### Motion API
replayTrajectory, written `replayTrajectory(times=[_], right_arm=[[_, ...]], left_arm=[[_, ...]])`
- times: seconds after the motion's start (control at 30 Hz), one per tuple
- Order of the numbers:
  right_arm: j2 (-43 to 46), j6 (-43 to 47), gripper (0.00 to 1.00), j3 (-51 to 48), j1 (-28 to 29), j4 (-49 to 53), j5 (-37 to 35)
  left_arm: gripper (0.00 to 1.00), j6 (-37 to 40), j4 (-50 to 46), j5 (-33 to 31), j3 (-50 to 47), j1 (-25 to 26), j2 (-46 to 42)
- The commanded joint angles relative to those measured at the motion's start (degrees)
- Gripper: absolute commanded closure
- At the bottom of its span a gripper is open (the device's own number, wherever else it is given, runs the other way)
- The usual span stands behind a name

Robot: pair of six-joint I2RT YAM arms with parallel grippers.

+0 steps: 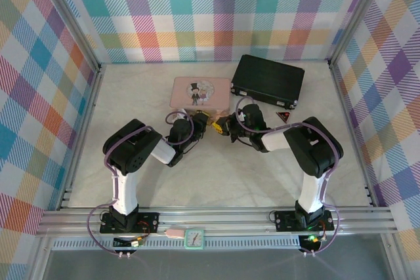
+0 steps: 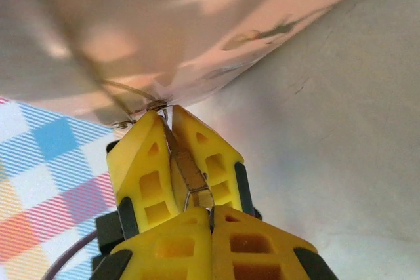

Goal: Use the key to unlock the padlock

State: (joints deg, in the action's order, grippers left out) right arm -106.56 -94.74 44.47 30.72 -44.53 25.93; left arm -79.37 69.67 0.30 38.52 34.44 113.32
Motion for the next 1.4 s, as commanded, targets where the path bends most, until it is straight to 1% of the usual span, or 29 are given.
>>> replayTrajectory(times=[0.0,0.07,0.13,0.23,0.4,0.5,0.63,0.8,0.9,1.0,1.23,1.33,1.37], right_arm=[[2.3,-18.5,1.00,0.8,0.1,-16.0,1.1],[2.2,-27.1,1.00,0.2,0.1,-20.9,-0.8],[2.0,-33.9,1.00,-0.4,0.2,-25.6,-3.4],[1.9,-39.7,1.00,-0.5,0.2,-30.2,-8.4],[-0.5,-43.8,1.00,-0.1,0.7,-36.0,-12.8],[-1.4,-44.5,1.00,0.2,1.3,-36.1,-12.7],[-2.6,-43.1,1.00,0.6,1.3,-36.1,-11.6],[-4.1,-37.0,1.00,-0.8,1.3,-34.5,-9.7],[-5.0,-31.1,0.90,-1.5,1.2,-32.1,-7.7],[-4.3,-22.1,0.82,-2.2,1.1,-27.1,-5.7],[0.7,-0.9,0.64,-6.4,1.1,-12.2,-3.4],[4.9,7.2,0.59,-8.2,1.0,-2.8,-4.1],[6.9,10.9,0.58,-8.3,1.0,2.0,-4.4]], left_arm=[[1.00,7.8,8.5,15.0,2.1,6.1,-2.1],[1.00,9.9,8.7,15.4,2.0,6.1,-2.1],[1.00,11.4,8.9,15.8,2.2,6.1,-1.8],[1.00,14.1,9.1,16.4,2.6,6.1,-1.0],[1.00,16.7,9.3,16.8,3.8,6.1,-0.7],[1.00,17.0,9.3,16.3,4.2,6.1,-0.7],[1.00,15.9,9.3,14.9,4.5,6.0,-0.9],[1.00,14.4,8.9,12.4,4.6,5.9,-1.3],[1.00,11.9,8.6,11.1,4.9,5.7,-0.5],[1.00,9.8,8.3,9.5,4.6,5.6,0.5],[1.00,8.5,6.9,6.1,1.4,5.7,0.0],[1.00,7.6,5.0,4.9,-0.1,5.9,-0.4],[1.00,7.3,4.2,4.8,-0.3,6.0,-0.4]])
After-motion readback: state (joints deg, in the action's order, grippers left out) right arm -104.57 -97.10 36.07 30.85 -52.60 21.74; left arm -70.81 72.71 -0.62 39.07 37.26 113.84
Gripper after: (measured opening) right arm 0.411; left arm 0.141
